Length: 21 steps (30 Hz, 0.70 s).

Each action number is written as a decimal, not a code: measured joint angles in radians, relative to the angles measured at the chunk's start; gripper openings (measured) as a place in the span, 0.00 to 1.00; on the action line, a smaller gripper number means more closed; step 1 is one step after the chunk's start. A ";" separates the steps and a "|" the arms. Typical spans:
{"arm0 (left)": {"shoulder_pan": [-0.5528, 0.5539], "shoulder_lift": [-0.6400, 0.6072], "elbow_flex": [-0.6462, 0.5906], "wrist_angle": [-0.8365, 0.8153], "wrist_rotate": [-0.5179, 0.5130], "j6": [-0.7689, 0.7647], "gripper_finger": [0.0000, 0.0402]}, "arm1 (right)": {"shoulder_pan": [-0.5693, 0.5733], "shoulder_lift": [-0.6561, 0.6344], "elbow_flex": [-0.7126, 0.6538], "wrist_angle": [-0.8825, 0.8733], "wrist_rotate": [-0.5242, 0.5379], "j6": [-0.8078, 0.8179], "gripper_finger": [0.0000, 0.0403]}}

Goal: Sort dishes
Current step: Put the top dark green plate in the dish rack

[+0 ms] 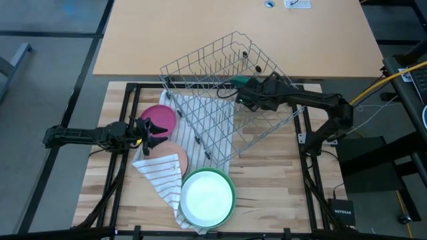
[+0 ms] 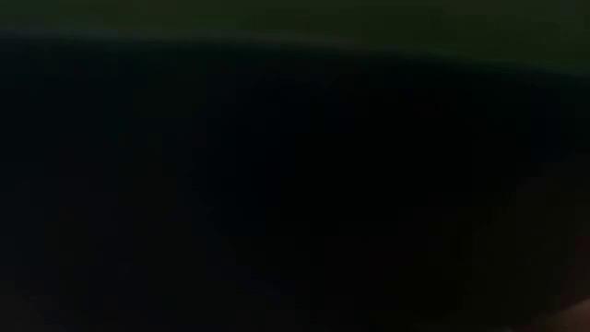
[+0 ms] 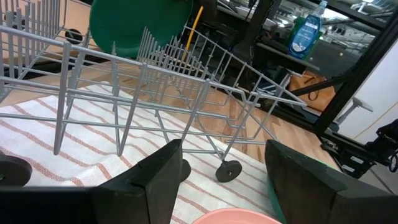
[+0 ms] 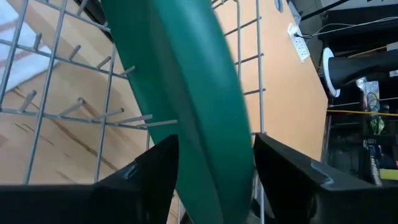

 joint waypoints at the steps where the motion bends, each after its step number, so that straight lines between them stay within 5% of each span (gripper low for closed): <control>1: 0.000 0.000 0.000 0.000 0.000 0.000 0.55 | 0.000 0.004 0.000 -0.002 0.000 0.000 0.51; 16: 0.000 0.000 0.000 0.000 0.000 0.000 0.55 | 0.000 0.004 0.002 -0.042 0.040 0.001 0.10; 21: 0.000 0.000 0.000 0.000 0.000 0.000 0.55 | 0.002 0.003 0.006 -0.066 0.046 0.045 0.05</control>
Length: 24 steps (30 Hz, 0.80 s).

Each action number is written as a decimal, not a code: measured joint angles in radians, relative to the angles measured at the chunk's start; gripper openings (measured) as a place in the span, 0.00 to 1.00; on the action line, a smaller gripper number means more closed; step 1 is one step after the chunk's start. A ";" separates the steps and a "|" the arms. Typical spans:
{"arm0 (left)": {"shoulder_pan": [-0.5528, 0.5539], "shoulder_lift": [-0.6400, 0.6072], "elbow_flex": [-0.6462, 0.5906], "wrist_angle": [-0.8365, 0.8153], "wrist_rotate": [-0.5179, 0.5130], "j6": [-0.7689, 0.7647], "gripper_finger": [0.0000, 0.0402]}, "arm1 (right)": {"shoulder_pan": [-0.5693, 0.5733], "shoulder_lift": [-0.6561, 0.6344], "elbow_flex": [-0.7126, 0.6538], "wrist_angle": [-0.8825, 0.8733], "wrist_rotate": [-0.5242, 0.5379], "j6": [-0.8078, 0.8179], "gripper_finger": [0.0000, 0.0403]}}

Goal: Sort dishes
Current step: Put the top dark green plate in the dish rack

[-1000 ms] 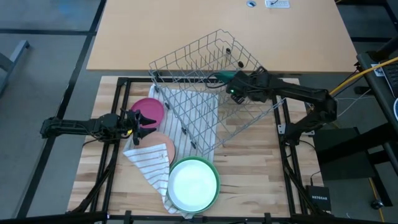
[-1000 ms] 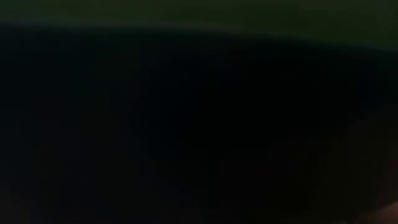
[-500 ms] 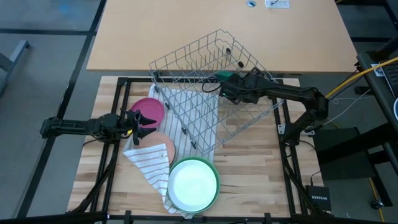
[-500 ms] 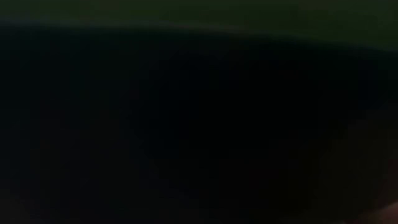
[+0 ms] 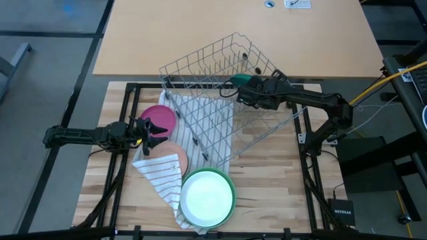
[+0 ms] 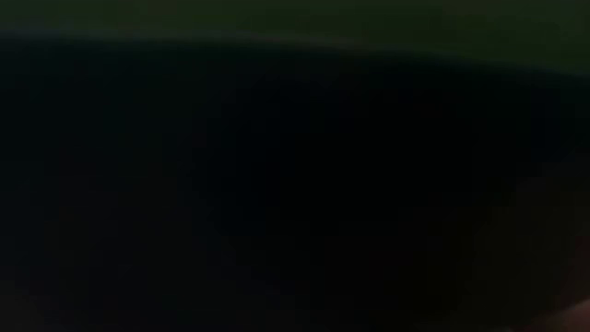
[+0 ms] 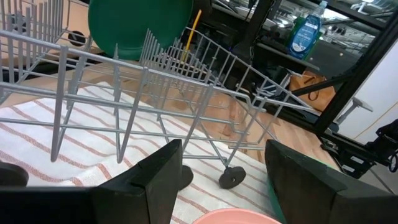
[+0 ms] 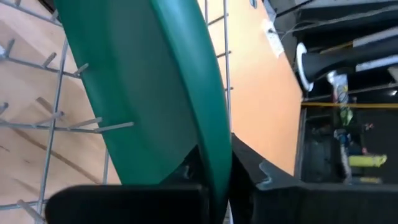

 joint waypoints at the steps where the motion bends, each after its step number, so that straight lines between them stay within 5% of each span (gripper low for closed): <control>1: 0.000 0.000 0.000 0.000 0.000 0.000 0.55 | 0.000 0.000 0.005 -0.019 -0.006 0.024 0.06; 11: 0.000 0.000 0.000 0.000 0.000 0.000 0.55 | 0.002 -0.006 0.071 -0.183 -0.136 0.190 0.09; 24: 0.000 0.000 0.000 0.000 0.000 0.013 0.55 | 0.002 -0.008 0.071 -0.179 -0.148 0.247 0.09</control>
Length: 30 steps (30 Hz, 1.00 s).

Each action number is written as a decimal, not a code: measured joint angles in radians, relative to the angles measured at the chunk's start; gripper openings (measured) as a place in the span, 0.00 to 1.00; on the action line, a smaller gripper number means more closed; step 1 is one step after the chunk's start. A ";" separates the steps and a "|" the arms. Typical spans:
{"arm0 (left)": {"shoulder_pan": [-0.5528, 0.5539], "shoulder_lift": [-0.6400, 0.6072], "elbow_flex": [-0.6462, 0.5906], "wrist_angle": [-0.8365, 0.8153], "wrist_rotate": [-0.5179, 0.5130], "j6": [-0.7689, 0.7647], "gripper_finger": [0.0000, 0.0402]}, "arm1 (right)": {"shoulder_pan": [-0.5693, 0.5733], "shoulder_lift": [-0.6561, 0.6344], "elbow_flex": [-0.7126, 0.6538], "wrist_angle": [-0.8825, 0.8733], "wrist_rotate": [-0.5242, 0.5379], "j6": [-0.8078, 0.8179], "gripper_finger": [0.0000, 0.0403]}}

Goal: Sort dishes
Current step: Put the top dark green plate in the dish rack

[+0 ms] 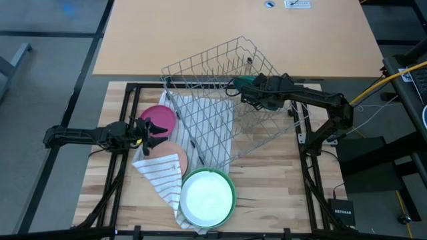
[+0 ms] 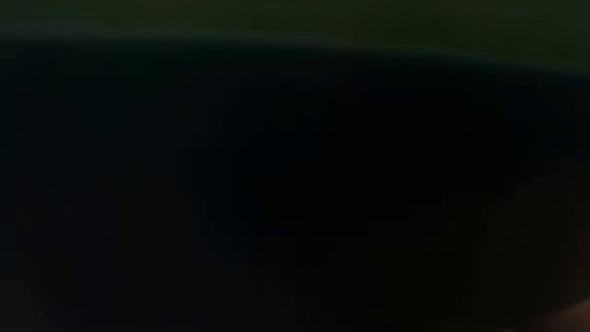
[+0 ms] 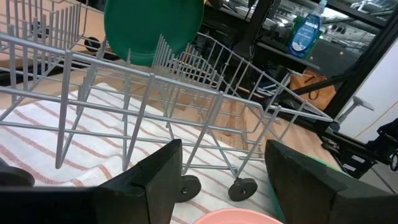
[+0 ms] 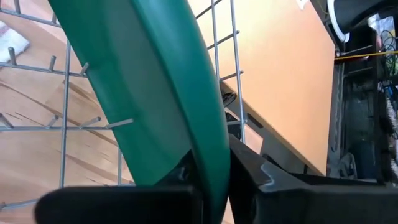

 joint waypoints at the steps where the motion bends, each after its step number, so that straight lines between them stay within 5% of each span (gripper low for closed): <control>1: 0.000 0.000 0.000 0.000 0.000 0.000 0.55 | 0.000 0.000 0.000 0.000 -0.002 0.002 0.08; 17: 0.000 0.000 0.000 0.000 0.000 0.004 0.55 | 0.000 -0.010 0.004 0.006 -0.028 0.022 0.08; 30: 0.000 0.000 0.000 0.000 0.000 0.014 0.55 | 0.000 -0.016 0.137 0.012 -0.068 -0.016 0.08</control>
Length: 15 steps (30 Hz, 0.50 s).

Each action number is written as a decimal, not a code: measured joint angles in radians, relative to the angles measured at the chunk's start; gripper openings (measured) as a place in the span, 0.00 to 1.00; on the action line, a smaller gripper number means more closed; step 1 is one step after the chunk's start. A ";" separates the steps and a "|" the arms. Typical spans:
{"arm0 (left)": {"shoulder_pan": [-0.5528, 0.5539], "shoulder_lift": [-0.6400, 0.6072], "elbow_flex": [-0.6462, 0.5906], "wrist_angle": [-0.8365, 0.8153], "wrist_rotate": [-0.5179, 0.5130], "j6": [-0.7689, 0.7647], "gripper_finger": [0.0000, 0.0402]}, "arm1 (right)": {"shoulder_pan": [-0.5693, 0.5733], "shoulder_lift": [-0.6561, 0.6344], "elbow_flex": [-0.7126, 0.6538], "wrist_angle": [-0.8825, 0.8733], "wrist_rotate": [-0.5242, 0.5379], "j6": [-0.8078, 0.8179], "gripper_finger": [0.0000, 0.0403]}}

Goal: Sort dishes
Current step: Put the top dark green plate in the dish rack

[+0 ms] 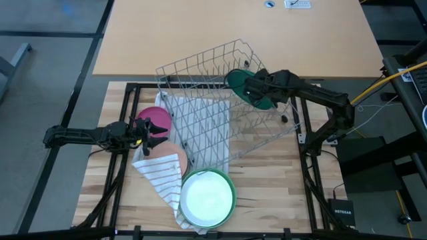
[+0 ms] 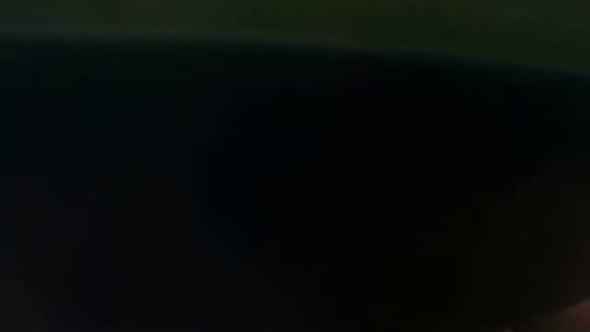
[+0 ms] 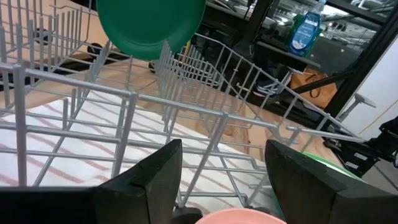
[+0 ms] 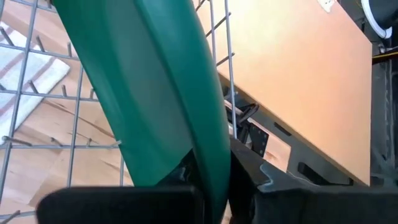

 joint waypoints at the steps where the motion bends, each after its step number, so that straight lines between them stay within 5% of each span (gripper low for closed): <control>1: 0.000 0.000 0.000 0.000 0.000 0.000 0.55 | 0.000 0.000 0.000 0.000 -0.001 0.000 0.08; 15: 0.000 0.000 0.000 0.000 0.000 -0.008 0.55 | -0.001 -0.018 0.000 -0.007 -0.031 0.012 0.06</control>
